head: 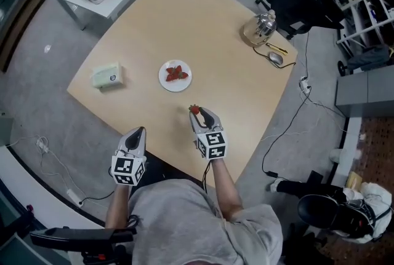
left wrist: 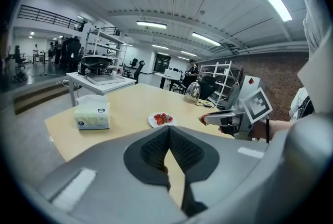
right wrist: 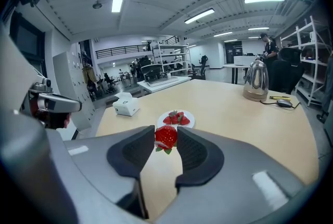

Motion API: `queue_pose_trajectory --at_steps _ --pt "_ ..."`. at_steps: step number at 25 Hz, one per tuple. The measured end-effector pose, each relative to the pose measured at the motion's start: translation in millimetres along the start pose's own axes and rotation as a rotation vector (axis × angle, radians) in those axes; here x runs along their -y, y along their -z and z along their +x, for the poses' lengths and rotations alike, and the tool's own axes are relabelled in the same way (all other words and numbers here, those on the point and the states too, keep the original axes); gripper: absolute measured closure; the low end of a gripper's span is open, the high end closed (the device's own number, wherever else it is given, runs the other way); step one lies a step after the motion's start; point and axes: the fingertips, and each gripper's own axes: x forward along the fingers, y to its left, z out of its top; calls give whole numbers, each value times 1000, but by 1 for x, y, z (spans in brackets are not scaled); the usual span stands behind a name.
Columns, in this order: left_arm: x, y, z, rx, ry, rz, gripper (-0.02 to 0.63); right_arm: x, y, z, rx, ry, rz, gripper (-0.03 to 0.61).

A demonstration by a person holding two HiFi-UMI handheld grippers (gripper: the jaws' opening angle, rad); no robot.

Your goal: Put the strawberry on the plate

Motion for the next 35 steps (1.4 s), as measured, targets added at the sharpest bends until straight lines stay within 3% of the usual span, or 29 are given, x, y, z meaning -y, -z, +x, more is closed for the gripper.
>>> queue_pose_trajectory --at_steps 35 --pt "-88 14 80 -207 20 -58 594 22 15 154 -159 -12 53 439"
